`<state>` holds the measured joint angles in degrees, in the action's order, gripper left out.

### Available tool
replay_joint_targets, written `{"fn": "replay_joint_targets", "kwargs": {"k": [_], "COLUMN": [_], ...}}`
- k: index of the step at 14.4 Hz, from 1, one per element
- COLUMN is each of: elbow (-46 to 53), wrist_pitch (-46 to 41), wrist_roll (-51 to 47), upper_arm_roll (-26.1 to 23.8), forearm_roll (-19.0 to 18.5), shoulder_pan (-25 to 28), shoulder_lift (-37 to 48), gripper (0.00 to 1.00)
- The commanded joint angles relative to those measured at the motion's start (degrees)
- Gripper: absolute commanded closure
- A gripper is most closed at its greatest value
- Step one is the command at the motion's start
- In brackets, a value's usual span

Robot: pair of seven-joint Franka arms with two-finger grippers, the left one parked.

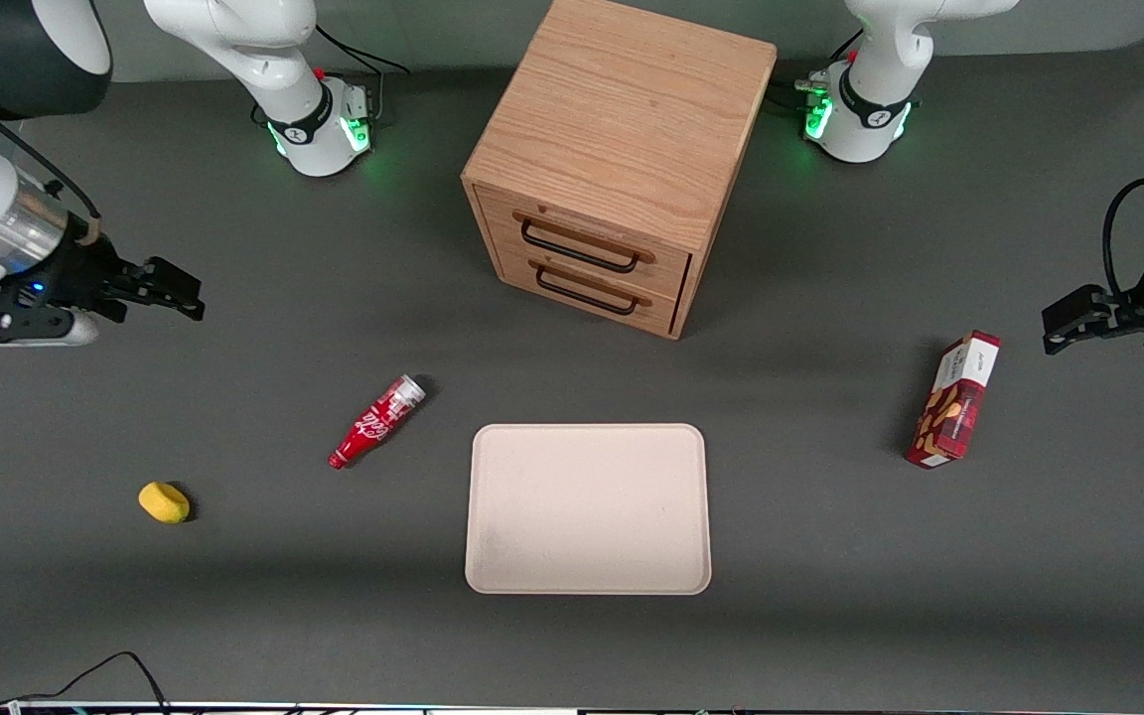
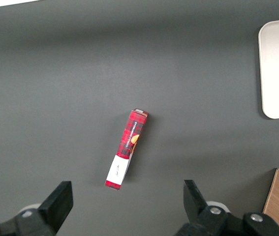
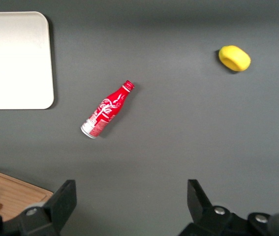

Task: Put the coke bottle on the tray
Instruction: 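Move the open right gripper down toward the red Coca-Cola bottle, then close the right gripper around the bottle's body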

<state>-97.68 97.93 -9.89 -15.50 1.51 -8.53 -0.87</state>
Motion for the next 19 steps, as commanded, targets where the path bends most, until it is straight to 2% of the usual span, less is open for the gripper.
{"fn": "replay_joint_targets", "kwargs": {"k": [1,4,8,9,10,14,17,19], "elbow": [3.6,3.8,3.2,2.8,1.8,-5.7,-6.4,-7.4], "wrist_pitch": [2.4,6.7,11.5,13.9,16.0,29.1,30.6,31.5], "wrist_roll": [-9.9,-24.3,-39.8,-46.9,-49.9,-53.1,-59.9,-60.2], "upper_arm_roll": [-0.1,-0.2,-0.1,-0.2,-0.2,-0.1,-0.1,0.1], "forearm_roll": [-0.6,-1.0,-1.4,-3.9,-4.9,-5.1,-9.3,-9.3], "shoulder_pan": [3.8,7.4,9.4,10.3,10.5,10.7,11.2,11.3], "shoulder_lift": [-6.8,-12.9,-20.9,-24.6,-26.3,-30.5,-32.7,-33.7], "gripper": [0.00,0.00,0.00,0.00,0.00,0.00,0.00,0.00]}}
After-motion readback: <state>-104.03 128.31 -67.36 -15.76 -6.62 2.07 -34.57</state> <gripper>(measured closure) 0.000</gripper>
